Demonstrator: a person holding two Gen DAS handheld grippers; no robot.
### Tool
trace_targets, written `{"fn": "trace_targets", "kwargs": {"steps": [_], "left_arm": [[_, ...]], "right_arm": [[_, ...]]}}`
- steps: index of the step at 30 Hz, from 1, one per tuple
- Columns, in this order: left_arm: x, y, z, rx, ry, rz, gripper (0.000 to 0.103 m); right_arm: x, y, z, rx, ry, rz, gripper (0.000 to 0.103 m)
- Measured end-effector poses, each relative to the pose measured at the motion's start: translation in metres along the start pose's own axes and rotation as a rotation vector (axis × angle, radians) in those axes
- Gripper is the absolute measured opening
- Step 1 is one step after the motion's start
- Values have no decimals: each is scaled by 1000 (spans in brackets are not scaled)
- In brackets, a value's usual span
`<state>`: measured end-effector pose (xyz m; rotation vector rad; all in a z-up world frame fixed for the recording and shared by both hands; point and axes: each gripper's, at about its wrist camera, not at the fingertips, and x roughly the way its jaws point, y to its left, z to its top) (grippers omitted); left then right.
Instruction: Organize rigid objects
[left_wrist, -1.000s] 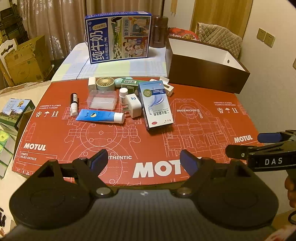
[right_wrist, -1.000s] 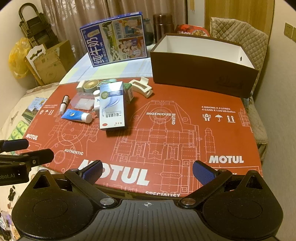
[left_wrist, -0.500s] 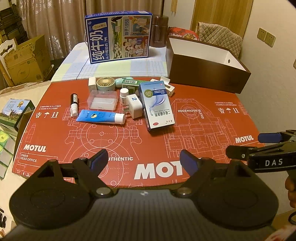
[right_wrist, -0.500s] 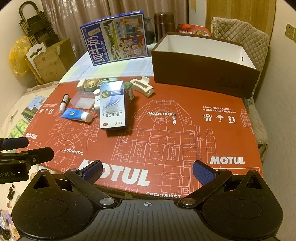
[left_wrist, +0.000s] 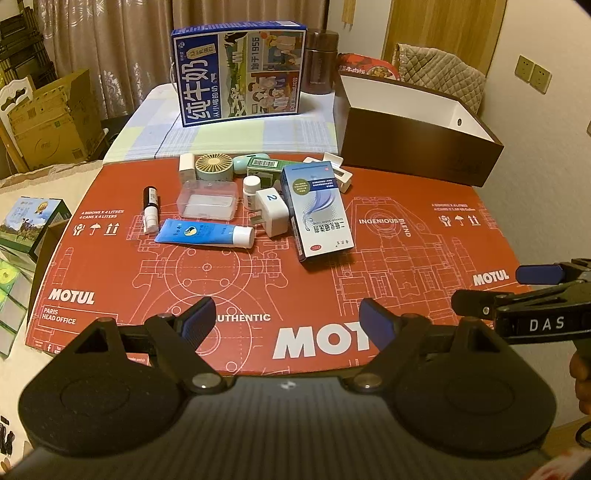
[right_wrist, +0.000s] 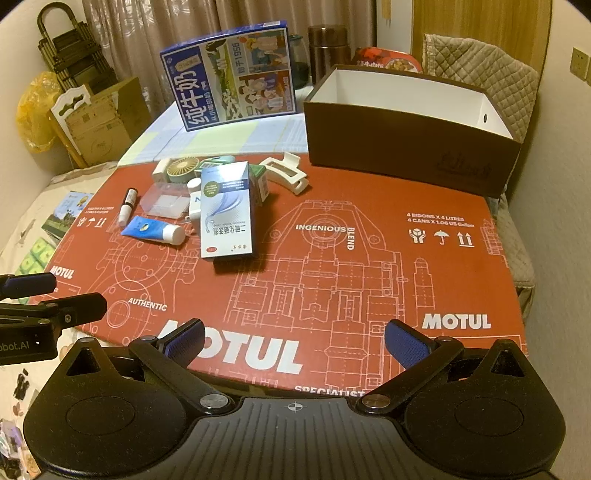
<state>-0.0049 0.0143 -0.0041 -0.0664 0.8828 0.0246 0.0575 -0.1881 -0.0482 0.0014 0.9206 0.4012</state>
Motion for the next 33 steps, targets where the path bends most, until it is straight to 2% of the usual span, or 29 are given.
{"fn": "trace_targets", "kwargs": {"steps": [9,14,33], "left_arm": [[0,0,0,2,1,0,82],[3,22,1,1,0,-4,82],[4,20,3,1,1,-1,82]], "right_arm": [[1,1,0,0,-1,-1,101],[1,1,0,0,0,-1,101],[4,6,3,0,-2,-3,101]]}}
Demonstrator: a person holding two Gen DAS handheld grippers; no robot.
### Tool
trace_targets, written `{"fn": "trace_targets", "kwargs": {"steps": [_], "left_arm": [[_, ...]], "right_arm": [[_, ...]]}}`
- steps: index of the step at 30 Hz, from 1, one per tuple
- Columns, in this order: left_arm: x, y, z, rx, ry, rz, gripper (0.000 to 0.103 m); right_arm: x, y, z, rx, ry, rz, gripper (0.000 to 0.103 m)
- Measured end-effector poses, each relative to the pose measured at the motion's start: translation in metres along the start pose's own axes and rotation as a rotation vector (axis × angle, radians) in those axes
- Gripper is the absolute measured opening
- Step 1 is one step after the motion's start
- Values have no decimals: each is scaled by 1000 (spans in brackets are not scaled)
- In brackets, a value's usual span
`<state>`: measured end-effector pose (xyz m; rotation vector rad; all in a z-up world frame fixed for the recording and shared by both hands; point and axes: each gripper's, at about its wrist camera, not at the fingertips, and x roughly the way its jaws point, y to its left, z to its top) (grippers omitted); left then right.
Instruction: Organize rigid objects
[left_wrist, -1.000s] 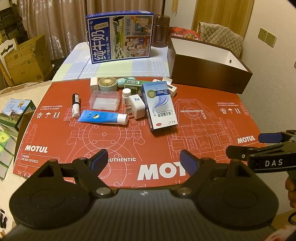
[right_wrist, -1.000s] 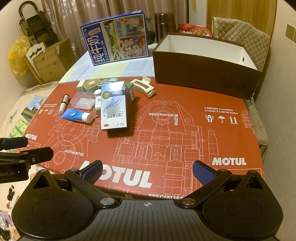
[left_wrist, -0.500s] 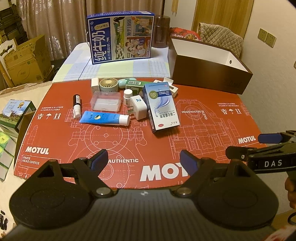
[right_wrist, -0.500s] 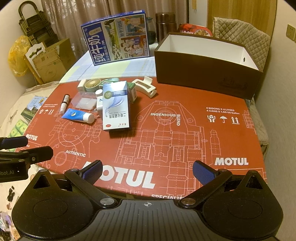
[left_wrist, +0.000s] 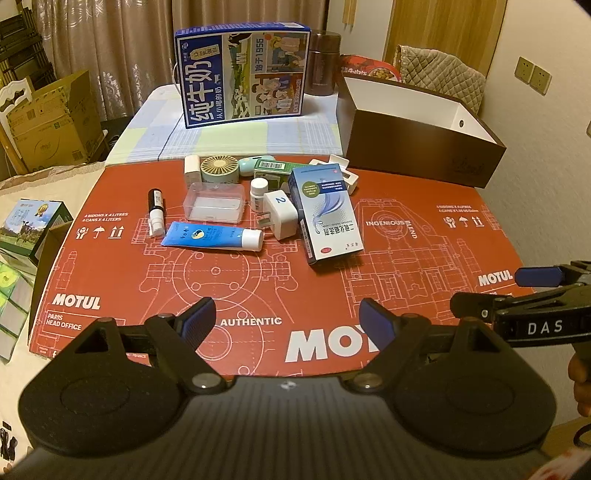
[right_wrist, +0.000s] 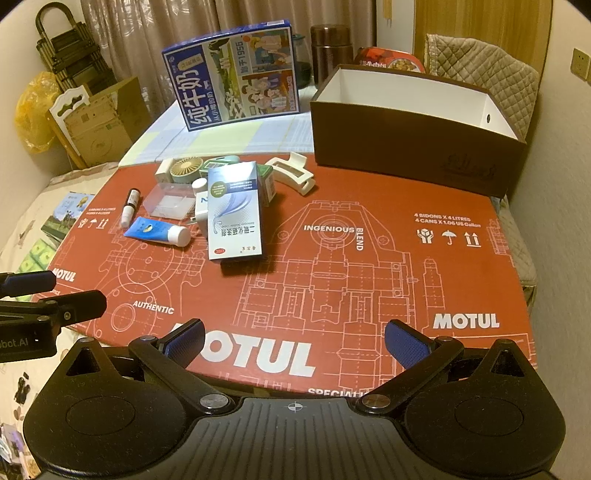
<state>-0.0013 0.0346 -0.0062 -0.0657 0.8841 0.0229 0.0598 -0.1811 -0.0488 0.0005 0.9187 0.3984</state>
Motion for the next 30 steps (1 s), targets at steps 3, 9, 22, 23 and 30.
{"fn": "trace_targets", "kwargs": {"steps": [3,9,22,23,30], "left_arm": [[1,2,3,4,2,3,82],[2,9,5,9,3,6,82],[6,30,2,4,12,33,82],[7,32,2,1,14,37,82],[20,51,3,-20,41,54,82]], "right_arm": [[3,3,1,2,-3,3,101],[7,12,1,6,-9,8,101],[17,30,4,-5,-59,26,101],[18,31,4,-5,-63,26,101],[32,42,8,-23,-108,42,101]]}}
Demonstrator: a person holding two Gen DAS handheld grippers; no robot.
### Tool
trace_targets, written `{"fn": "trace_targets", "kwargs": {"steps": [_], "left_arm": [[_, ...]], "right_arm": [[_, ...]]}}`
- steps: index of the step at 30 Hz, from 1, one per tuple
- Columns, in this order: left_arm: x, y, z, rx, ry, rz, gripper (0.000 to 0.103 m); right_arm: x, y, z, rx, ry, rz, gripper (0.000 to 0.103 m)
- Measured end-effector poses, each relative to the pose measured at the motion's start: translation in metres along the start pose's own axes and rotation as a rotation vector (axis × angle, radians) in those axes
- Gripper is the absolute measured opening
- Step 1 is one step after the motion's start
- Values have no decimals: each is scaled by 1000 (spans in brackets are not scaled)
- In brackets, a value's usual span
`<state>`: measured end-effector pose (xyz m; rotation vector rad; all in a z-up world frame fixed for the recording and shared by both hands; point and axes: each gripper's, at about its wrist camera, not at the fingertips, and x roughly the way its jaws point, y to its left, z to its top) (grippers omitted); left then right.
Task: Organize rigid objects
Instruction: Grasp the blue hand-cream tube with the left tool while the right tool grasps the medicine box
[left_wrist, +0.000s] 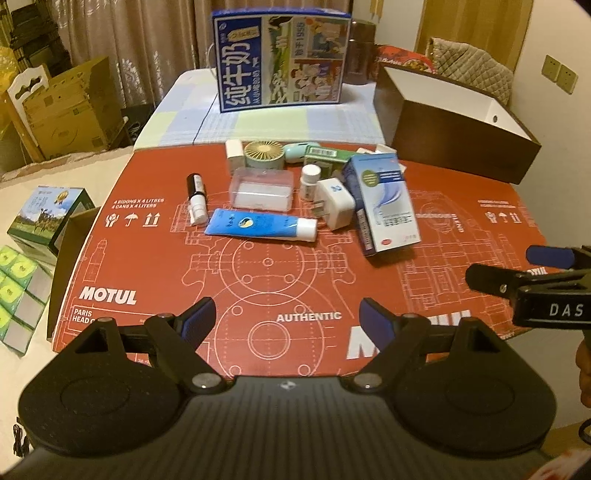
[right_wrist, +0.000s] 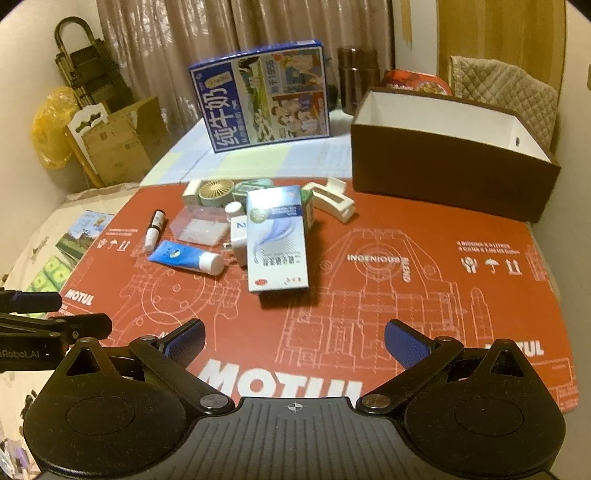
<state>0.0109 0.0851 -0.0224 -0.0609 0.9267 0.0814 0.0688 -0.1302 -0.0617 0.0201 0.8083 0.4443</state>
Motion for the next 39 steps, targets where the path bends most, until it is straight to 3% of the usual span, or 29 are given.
{"fn": "trace_targets", "kwargs": {"steps": [7,14,33,36,38,39], "left_arm": [[20,8,11,-35,23,5,82],[48,14,30,-88,29,47,82],[118,17,70,-220,113,132,82],[124,17,75,-224,117,139,82],[128,17,78,-231,122,139,82],[131,17,80,-238,126,136,82]], "right_arm": [[22,1,13,-18,-7,2,100],[59,-4,33,-63,0,21,92],[159,-7,74,-154,94,90,90],[165,-8,76,-145,109,98,84],[170,-12,77,-137,119,111,68],[171,-13,78,-135,121,116,67]]}}
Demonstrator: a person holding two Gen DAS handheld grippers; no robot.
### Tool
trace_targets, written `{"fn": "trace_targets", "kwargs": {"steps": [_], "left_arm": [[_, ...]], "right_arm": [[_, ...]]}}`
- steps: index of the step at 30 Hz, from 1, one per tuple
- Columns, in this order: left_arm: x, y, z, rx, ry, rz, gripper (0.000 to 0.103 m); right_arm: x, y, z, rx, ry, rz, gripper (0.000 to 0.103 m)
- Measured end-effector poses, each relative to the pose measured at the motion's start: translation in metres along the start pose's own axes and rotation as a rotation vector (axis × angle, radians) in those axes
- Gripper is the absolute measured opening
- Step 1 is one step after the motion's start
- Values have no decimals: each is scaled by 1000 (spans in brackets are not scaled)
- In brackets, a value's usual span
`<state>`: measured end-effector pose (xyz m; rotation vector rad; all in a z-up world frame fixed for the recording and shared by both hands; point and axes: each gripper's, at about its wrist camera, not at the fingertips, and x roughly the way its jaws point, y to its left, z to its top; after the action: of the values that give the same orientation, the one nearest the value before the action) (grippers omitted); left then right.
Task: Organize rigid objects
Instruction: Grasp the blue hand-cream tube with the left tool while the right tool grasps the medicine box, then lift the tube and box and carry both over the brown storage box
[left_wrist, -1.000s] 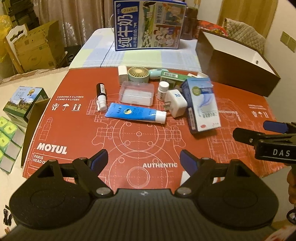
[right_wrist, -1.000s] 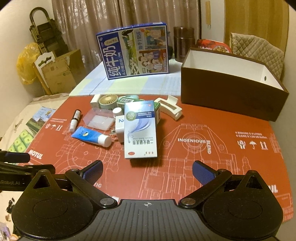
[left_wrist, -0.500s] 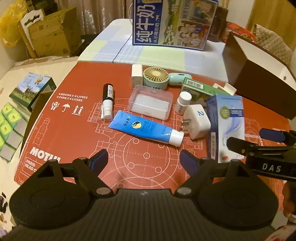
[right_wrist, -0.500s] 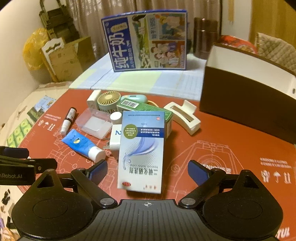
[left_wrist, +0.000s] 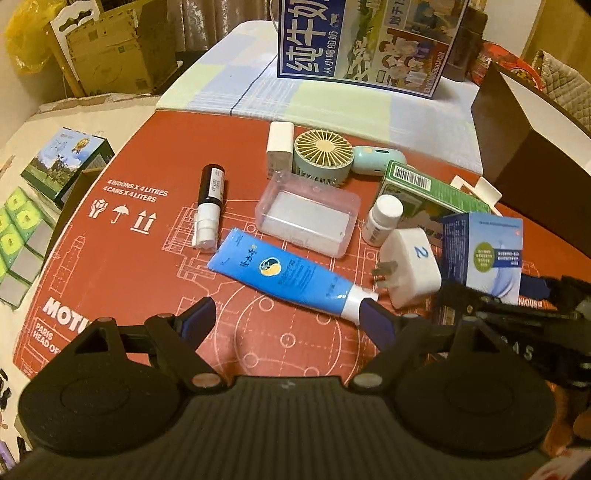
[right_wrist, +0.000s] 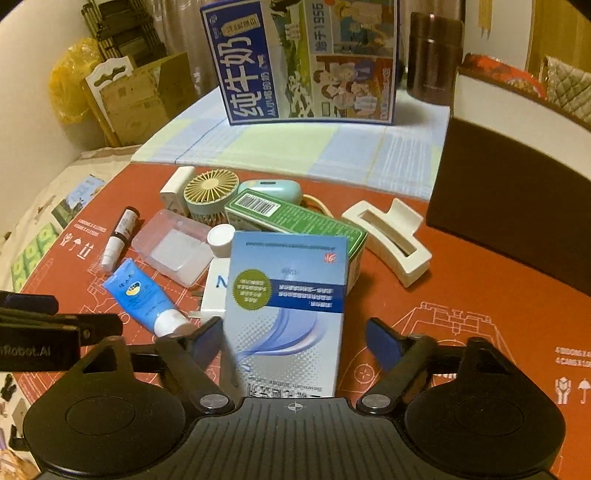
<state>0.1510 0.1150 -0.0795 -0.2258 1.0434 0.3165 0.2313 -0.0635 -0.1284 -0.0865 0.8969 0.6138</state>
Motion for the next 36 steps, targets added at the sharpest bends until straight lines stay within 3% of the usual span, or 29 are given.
{"fn": "trace_targets", "kwargs": {"steps": [7,19,24,30,36], "left_arm": [[21,-11,11,-11,24,-4,83],[55,-26,10,81,26,123,83],[50,-8,-9,72,53,111,82],[39,24,-32,65,77,111,73],[37,36,-34,100,68,96,67]], "right_arm": [[-13,-15,2,9,-32,1,62],[-37,-63,1,104,-44,-67,62],[-40,-77,-4,133,-24,-76,62],[-39,-89,-10,160,3,-81,62],[-41,-93,-13,170,10,-93,62]]}}
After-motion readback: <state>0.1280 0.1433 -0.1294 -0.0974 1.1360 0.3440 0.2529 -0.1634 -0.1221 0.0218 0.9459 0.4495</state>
